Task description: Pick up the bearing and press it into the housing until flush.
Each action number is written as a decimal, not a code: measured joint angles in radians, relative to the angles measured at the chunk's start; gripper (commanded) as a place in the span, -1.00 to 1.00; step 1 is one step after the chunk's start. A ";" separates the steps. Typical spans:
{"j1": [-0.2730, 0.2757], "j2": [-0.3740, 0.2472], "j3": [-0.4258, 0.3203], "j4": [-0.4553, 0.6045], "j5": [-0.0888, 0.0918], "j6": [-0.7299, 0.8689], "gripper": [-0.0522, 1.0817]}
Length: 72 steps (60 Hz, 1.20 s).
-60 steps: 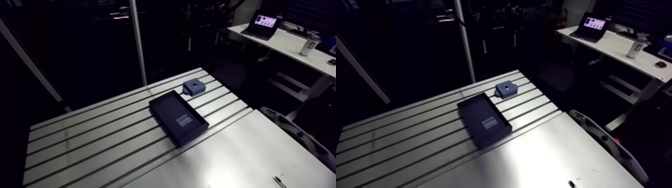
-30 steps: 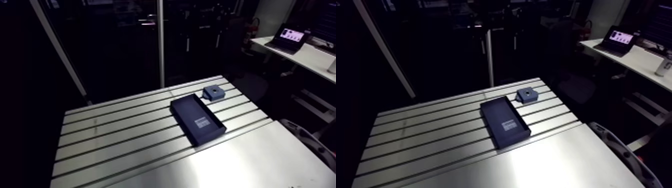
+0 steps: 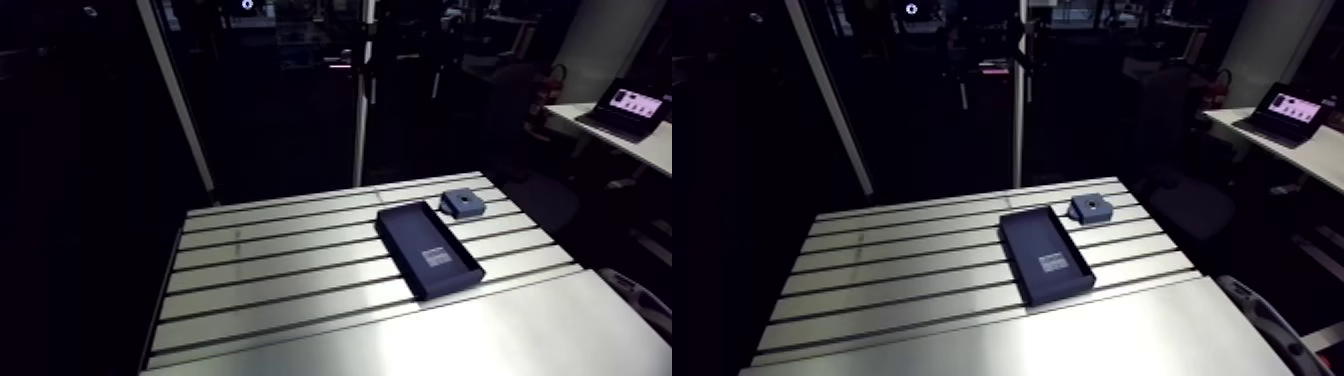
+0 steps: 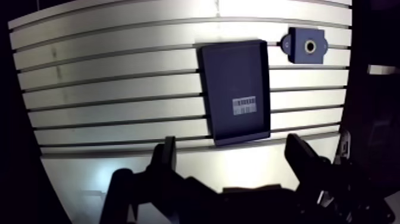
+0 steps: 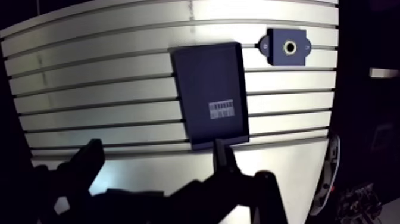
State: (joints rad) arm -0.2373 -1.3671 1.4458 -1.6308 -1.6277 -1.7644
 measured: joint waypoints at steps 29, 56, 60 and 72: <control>0.051 -0.065 0.040 0.025 0.028 0.017 -0.90; 0.041 -0.096 0.031 0.082 0.039 0.013 -0.90; 0.041 -0.102 0.028 0.087 0.039 0.013 -0.90; 0.041 -0.111 0.028 0.094 0.039 0.014 -0.90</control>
State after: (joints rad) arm -0.1964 -1.4782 1.4743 -1.5367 -1.5887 -1.7505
